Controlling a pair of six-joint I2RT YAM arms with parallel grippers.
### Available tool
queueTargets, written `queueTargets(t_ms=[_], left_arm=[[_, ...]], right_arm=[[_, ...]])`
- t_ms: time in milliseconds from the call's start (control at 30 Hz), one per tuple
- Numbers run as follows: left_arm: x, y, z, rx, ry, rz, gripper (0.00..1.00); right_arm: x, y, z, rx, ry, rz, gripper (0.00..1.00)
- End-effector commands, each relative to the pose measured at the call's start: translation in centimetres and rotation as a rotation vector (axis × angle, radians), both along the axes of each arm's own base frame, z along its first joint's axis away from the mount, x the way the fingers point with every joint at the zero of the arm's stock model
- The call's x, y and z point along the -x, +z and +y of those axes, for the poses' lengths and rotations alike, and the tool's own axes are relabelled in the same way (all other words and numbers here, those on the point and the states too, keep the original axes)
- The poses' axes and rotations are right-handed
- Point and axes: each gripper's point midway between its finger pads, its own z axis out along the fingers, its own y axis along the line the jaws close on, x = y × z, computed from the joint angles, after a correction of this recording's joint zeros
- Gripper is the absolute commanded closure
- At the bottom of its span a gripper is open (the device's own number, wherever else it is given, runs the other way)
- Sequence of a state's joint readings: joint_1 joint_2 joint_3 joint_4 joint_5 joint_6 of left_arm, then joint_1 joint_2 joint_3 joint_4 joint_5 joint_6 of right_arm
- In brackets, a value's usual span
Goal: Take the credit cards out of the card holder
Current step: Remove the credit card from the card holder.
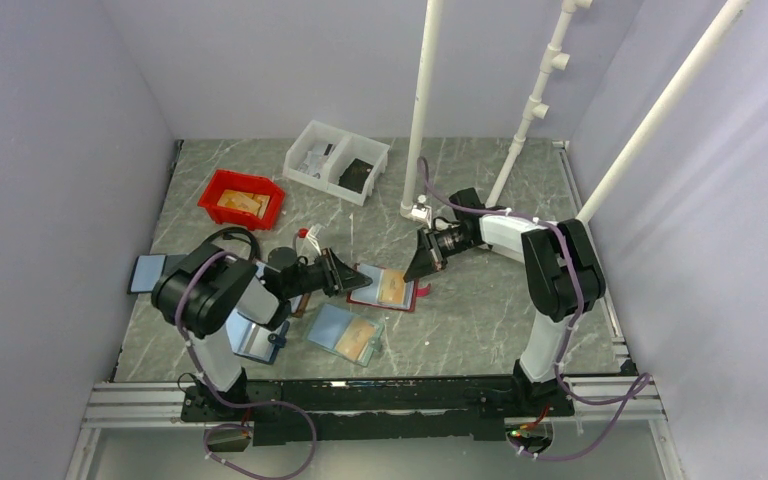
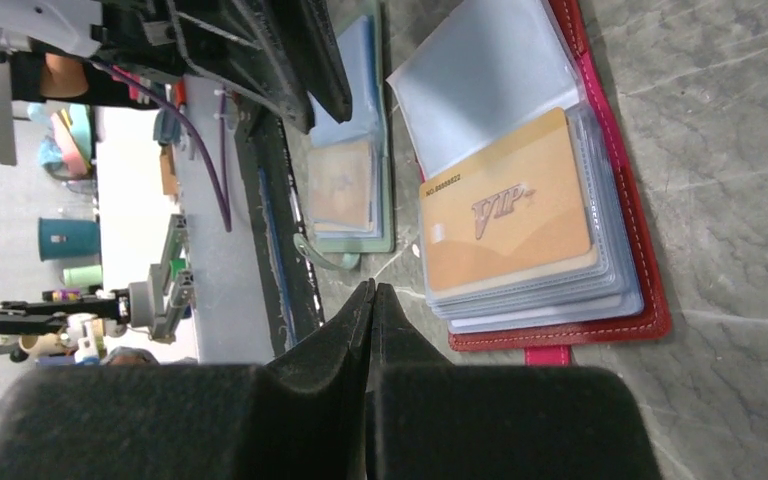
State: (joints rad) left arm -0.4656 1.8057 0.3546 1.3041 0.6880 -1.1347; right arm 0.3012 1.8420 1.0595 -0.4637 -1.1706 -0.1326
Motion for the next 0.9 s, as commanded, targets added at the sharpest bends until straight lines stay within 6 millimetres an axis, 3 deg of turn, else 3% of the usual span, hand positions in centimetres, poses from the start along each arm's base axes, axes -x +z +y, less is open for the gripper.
queueTargets(t_ms=[0,167,300,433,467,600,767,867], left_arm=[[0.1,0.5,-0.2,-0.127,-0.016,-0.052,0.71],[0.3,0.0,-0.4,-0.439,0.002,-0.112,0.54],[-0.1,0.8,0.0,-0.455,0.035,-0.138,0.43],[-0.7,0.7,-0.1,-0.425,0.068,-0.112,0.17],[-0.9,0.4,0.0,-0.416,0.065,-0.085,0.16],[-1.1,0.4,-0.1,-0.316,0.055,-0.047,0.18],[-1.1,-0.4,-1.4,-0.273,-0.009,-0.012,0.40],[-1.3,-1.2,-2.1,-0.235,-0.029,0.023,0.47]], right_arm=[[-0.5,0.0,0.5,0.033,0.037,-0.067,1.00],[-1.2,0.3,-0.1,0.090,0.044,-0.158,0.96],[-1.4,0.1,-0.2,0.134,0.037,-0.211,0.90],[-1.3,-0.8,0.2,0.178,0.043,-0.216,0.89],[-1.2,-1.1,0.4,0.188,0.046,-0.214,0.89],[-1.3,-2.1,0.7,0.227,0.040,-0.210,0.90],[-1.3,-3.3,1.0,0.264,0.026,-0.185,0.95],[-1.6,-4.0,0.7,0.300,0.011,-0.180,0.99]])
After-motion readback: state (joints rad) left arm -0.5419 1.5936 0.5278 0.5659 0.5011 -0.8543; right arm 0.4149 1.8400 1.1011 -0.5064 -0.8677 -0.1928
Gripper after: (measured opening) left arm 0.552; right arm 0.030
